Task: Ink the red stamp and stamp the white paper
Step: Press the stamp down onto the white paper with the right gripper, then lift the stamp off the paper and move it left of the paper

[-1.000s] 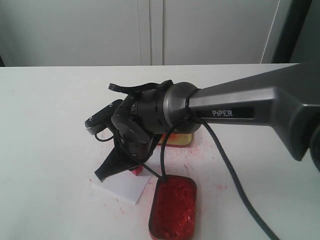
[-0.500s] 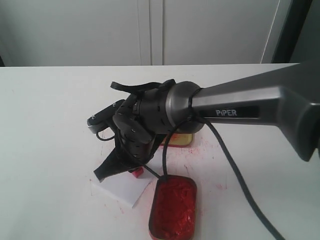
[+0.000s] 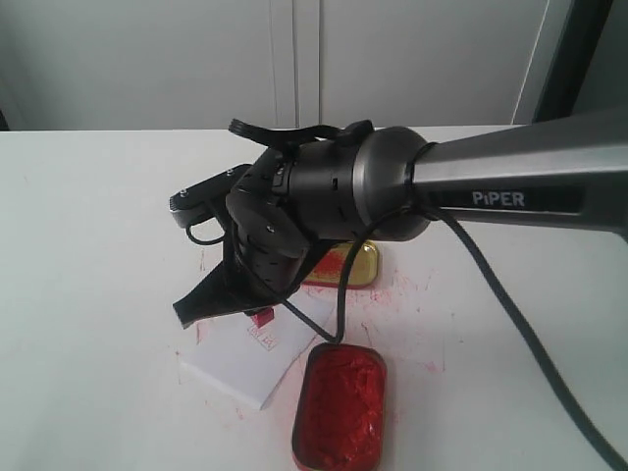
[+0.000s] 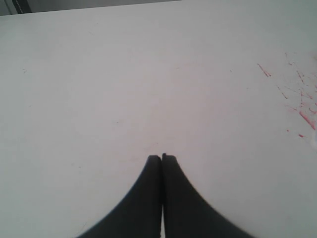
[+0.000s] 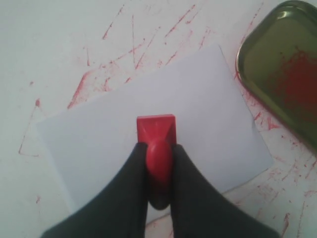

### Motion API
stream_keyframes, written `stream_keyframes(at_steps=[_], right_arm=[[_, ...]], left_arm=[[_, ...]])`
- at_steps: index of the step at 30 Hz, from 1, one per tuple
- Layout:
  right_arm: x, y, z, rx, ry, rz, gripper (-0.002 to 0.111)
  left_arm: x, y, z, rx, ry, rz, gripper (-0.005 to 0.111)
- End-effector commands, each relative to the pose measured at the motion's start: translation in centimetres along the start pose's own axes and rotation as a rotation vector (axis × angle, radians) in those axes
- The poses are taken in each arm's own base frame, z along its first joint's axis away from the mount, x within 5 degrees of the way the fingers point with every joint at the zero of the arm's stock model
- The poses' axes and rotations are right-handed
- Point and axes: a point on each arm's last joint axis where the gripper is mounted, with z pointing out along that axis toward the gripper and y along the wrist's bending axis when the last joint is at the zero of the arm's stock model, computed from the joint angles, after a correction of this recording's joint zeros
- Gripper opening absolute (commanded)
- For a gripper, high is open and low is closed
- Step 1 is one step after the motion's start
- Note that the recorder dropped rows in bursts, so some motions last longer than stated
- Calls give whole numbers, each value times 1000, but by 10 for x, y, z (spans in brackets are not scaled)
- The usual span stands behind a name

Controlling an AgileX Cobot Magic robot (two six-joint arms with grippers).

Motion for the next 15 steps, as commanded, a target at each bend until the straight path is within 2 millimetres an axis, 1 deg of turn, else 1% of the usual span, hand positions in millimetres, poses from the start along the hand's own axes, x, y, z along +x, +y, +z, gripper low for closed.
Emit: stream_keyframes(at_steps=[1,11,15], right_arm=[[-1,-1,-4,-3,-6,42,0],[-1,5,-4,-77,0,180,0],[-3,3,-3,-170,18,252,0]], left_arm=[[1,0,0,-2,-3,-3,0],[1,0,0,-2,-3,-3,0],[1,0,0,-2,-3,-3,0]])
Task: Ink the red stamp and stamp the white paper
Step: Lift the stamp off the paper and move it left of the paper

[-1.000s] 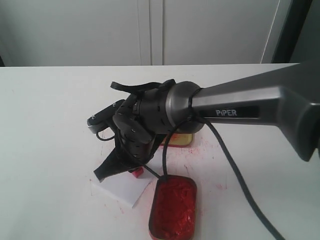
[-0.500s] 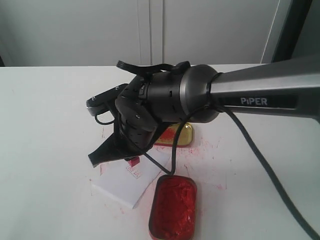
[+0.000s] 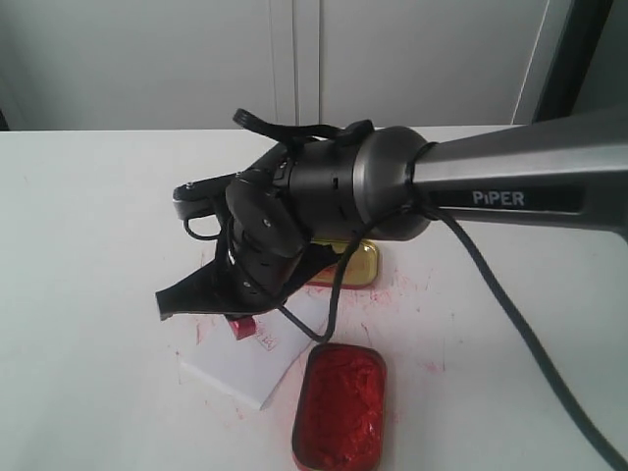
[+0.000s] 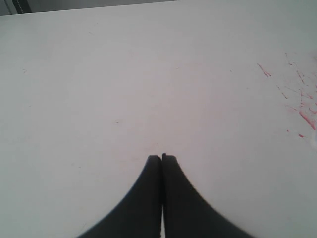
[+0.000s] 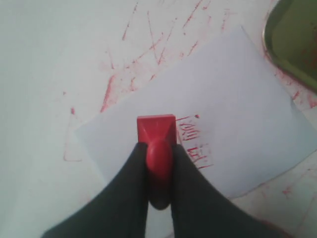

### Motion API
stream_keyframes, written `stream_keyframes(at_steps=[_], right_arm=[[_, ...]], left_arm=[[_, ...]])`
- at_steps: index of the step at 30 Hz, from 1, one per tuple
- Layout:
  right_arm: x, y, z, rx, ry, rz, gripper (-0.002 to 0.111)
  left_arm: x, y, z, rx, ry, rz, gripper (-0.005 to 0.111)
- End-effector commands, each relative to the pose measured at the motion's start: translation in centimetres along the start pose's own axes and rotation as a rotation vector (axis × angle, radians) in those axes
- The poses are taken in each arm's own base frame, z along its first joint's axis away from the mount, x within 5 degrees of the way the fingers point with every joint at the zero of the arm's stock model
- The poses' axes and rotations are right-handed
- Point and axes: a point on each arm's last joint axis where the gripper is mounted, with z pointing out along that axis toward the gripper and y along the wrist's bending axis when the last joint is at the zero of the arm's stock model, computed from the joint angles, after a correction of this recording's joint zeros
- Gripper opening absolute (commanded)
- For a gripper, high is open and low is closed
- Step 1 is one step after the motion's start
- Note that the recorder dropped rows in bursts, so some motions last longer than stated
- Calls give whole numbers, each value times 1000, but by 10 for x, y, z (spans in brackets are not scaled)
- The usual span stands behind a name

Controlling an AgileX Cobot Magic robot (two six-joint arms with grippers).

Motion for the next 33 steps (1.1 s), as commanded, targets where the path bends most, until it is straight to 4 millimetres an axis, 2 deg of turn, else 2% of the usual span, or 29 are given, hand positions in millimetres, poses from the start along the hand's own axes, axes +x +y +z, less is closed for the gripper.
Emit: stream_keyframes(at_steps=[1,14,26,33], right_arm=[[-5,-4,-3,-112,12,77,0],[-16,-10,-17,-458,50,96,0],[-26,-28,-18,-481,11,146,0],[-35,-29,-20,-532,-61,196,0]], left_arm=[[1,0,0,-2,-3,-3,0],[1,0,0,-2,-3,-3,0],[1,0,0,-2,-3,-3,0],[1,0,0,-2,-3,-3,0]])
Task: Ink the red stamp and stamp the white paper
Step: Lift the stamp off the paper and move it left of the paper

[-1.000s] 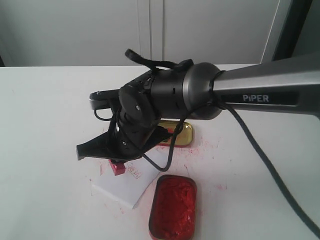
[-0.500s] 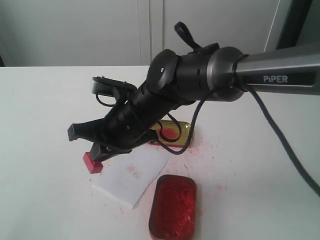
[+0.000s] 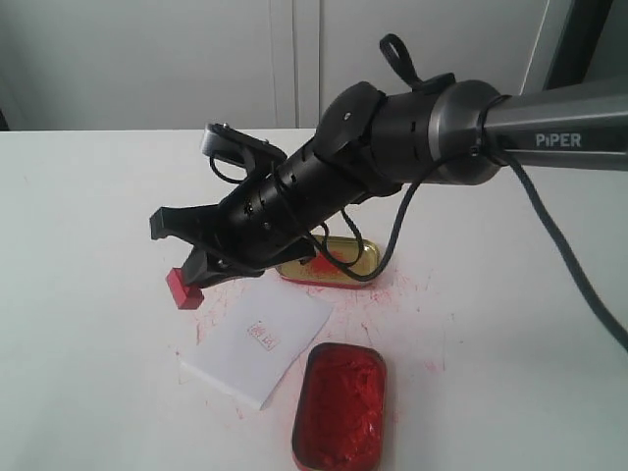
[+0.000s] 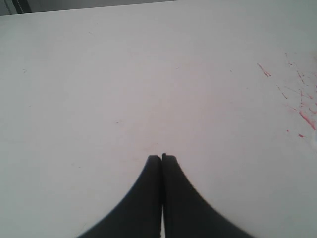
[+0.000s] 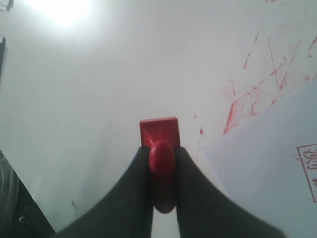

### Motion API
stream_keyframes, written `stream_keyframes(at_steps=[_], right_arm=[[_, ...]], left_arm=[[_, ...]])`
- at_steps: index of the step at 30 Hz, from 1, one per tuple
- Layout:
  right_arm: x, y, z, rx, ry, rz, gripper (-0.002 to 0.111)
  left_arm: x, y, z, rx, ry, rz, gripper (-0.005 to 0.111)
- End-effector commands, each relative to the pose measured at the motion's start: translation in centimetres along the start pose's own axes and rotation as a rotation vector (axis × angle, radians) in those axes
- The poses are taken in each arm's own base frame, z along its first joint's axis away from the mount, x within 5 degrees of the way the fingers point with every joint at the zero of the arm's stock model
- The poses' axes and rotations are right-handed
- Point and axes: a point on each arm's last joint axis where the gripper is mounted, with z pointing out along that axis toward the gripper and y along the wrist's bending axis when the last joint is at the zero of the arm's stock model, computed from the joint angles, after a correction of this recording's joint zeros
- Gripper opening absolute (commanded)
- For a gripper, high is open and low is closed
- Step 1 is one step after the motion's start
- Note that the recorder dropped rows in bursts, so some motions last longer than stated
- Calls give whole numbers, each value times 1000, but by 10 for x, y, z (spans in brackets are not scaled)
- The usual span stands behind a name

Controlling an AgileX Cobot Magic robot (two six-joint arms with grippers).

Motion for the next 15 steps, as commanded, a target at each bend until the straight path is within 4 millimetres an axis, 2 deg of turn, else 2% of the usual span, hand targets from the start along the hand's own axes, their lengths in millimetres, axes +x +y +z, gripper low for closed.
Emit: stream_keyframes(at_steps=[1,9,15], right_arm=[[-8,2,-6,-30,-71,10,0],[-12,4,-5,-69,-116,44,0],[-11,-1,13,-156,-116,125,0]], left_arm=[[1,0,0,-2,-3,-3,0],[1,0,0,-2,-3,-3,0],[1,0,0,-2,-3,-3,0]])
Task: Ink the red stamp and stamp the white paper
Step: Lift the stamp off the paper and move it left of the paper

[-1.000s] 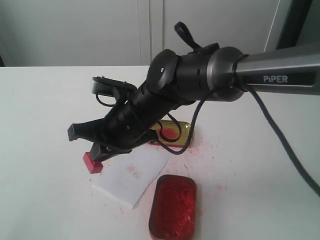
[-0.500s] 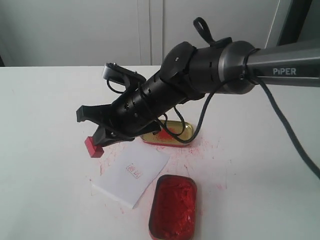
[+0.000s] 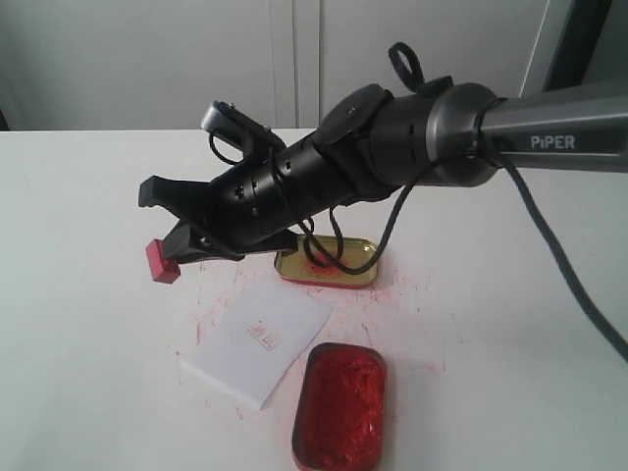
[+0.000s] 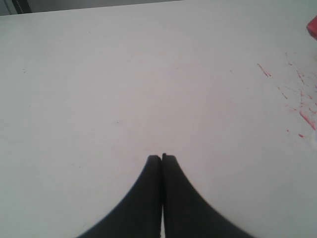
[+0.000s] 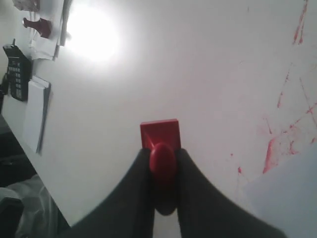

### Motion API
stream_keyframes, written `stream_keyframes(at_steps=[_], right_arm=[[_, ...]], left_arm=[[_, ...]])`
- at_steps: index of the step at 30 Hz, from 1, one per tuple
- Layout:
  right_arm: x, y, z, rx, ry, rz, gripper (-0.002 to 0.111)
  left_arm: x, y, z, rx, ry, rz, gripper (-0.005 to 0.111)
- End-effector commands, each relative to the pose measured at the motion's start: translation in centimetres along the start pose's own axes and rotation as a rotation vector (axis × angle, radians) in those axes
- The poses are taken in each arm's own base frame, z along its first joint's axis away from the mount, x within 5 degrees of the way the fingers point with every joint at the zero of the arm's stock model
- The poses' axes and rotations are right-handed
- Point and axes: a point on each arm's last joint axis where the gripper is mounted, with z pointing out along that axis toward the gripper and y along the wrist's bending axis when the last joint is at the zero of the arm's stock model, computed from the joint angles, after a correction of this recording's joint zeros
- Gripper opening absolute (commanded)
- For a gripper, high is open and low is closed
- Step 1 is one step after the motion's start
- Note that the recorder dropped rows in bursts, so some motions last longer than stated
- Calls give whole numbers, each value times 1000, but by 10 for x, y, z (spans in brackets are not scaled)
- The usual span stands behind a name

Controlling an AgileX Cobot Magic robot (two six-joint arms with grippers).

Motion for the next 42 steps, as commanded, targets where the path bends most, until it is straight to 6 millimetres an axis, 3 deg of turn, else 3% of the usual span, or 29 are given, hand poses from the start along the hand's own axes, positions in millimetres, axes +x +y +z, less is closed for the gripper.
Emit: stream_keyframes(at_steps=[1,6,23,37,42], right_arm=[[-1,-7,13,-77,-16,48,0],[1,-17,28,-113,-27,86,0],[10,-61,62,19,-43,155,0],[11,-73,69,71,-65,198,0],[11,-73,69,71,-65,207,15]], left_arm=[[1,0,0,-2,-3,-3,0],[1,0,0,-2,-3,-3,0],[1,0,0,-2,-3,-3,0],[1,0,0,-2,-3,-3,0],[1,0,0,-2,-3,-3,0]])
